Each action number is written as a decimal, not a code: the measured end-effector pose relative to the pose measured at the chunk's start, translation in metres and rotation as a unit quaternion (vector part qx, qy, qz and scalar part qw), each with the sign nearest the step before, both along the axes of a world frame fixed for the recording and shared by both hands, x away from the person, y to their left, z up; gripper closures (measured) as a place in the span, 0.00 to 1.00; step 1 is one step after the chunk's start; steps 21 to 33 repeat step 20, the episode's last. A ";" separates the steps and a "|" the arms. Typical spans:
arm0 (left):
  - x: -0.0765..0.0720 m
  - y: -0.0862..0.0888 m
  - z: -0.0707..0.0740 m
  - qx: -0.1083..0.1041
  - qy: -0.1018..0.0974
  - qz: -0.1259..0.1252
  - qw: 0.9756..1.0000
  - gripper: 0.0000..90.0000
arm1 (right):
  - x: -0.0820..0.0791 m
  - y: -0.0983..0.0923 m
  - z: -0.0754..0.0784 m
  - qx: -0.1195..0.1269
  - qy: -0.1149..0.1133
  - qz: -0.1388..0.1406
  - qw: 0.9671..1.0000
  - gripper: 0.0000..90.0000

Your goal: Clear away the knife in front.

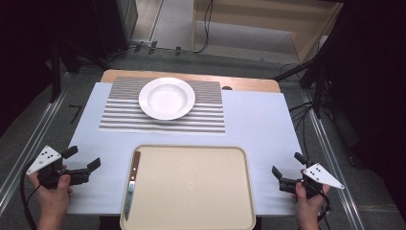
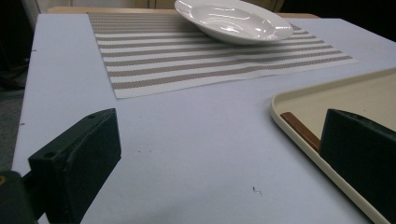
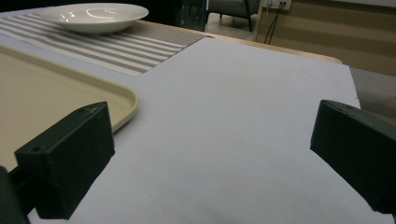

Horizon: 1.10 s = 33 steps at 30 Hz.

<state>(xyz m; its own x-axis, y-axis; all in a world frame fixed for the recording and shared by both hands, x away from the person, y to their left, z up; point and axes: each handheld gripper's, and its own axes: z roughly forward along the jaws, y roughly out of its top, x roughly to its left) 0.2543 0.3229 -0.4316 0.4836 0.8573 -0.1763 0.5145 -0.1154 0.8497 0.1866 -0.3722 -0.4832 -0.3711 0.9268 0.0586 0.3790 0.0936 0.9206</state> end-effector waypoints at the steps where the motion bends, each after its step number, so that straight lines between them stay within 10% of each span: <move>1: 0.000 0.001 -0.001 -0.004 -0.002 -0.002 1.000 0.00 | 0.000 0.000 0.000 0.000 0.000 0.000 1.000 0.00; 33: -0.004 -0.002 -0.007 -0.017 -0.017 -0.017 1.000 0.00 | 0.001 0.000 0.000 -0.001 0.001 -0.005 1.000 0.00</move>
